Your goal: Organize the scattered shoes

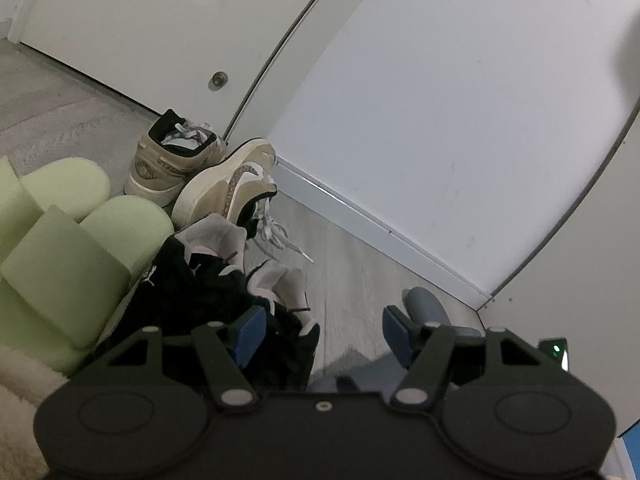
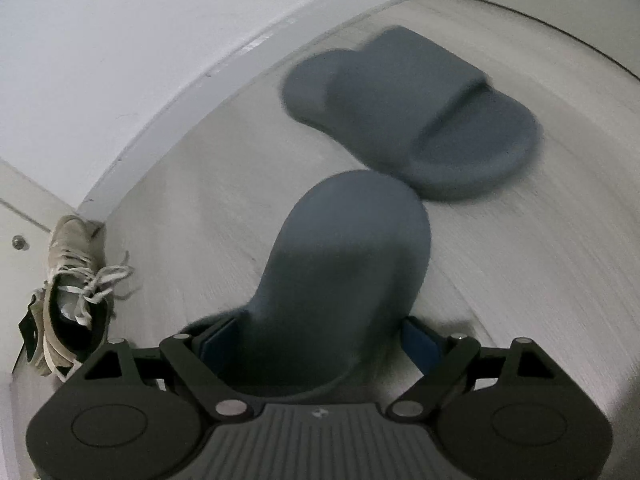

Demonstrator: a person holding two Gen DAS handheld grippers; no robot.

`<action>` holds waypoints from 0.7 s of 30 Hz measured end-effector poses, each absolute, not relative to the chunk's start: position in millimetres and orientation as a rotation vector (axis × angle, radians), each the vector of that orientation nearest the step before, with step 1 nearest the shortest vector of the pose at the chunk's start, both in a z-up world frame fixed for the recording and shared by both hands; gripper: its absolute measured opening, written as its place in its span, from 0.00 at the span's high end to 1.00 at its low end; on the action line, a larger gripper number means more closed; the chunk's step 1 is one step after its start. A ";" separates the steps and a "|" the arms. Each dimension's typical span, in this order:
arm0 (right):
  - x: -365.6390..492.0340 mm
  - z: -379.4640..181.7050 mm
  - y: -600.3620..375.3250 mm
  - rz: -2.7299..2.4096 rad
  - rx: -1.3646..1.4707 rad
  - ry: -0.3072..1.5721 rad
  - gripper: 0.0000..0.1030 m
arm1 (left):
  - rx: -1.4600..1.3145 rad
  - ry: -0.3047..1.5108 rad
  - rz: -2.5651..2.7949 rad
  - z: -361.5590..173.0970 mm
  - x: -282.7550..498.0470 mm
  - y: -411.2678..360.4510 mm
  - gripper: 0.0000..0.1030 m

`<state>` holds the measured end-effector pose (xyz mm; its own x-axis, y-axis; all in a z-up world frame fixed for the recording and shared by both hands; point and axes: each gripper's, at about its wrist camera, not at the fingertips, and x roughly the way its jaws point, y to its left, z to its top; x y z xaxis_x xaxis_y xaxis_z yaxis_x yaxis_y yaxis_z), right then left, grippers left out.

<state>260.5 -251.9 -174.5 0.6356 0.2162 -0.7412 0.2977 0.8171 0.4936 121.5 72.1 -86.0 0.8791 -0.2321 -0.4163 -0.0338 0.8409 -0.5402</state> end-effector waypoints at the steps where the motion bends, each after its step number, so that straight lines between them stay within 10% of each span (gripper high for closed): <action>1: 260.6 -173.3 -251.0 -0.038 0.638 0.882 0.15 | -0.567 0.492 -0.110 -86.1 121.7 72.2 0.36; 21: 222.0 -160.2 -189.5 -0.006 0.301 0.824 0.01 | -0.561 0.498 -0.103 -86.0 122.9 71.1 0.36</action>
<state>222.0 -189.5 -160.2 0.6820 0.1111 -0.7229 0.1210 0.9576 0.2613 122.9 71.1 -86.0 0.8766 -0.2270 -0.4243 -0.0394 0.8450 -0.5334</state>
